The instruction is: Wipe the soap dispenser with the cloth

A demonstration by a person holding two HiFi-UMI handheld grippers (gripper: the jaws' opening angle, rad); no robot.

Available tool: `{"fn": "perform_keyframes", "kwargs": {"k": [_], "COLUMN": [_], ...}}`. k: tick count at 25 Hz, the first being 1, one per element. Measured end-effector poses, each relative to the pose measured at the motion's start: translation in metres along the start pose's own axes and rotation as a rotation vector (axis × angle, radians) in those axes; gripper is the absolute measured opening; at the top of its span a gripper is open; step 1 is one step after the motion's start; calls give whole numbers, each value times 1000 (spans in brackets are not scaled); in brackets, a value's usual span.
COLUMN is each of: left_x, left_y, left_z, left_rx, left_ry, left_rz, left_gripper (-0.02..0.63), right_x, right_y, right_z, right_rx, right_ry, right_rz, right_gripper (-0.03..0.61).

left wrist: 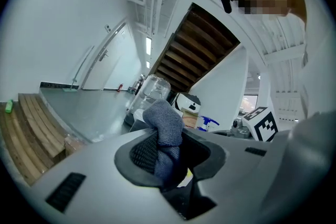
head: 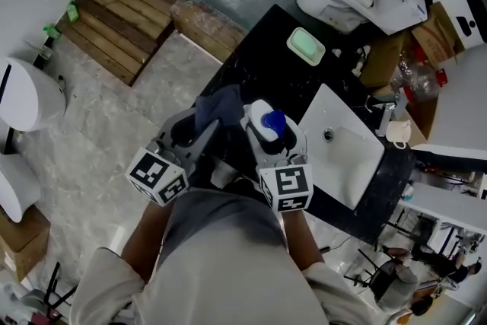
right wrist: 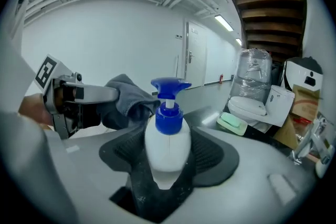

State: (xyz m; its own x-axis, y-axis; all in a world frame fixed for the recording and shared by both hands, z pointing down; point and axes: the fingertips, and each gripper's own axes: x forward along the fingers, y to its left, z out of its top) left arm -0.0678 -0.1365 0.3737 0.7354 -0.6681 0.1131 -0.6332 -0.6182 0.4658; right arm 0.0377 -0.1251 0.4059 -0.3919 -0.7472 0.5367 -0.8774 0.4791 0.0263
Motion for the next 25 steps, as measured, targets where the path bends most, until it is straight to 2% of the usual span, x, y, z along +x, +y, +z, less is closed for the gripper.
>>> {"fn": "perform_keyframes", "kwargs": {"k": [5,10,14,18,22,25], "left_x": [5,10,15,22,28,30], "left_y": [-5,-36,-57,-60,-58,-55], "left_z": [16,43,45,35,19,12], "left_rx": [53,150,174,170,219,183], "left_ry": [32,19,41,76,107,118], "left_rz": [-102,-193,-246,-252,-229,-223], "left_gripper": [101,101,101,101,101,101], "right_x": [4,4,3,2,0,1], "right_y": [-3,-3,-4,-4,-5,-5], "right_z": [0,3,1,1,-2,0], "right_rx": [-3,5,-7,-2,-3,0], "right_ry": [6,-3,-12,-25,-23,-44], "right_rz": [-8,-11,-2,15,21,18], "right_gripper": [247,250,250,250,250,250]}}
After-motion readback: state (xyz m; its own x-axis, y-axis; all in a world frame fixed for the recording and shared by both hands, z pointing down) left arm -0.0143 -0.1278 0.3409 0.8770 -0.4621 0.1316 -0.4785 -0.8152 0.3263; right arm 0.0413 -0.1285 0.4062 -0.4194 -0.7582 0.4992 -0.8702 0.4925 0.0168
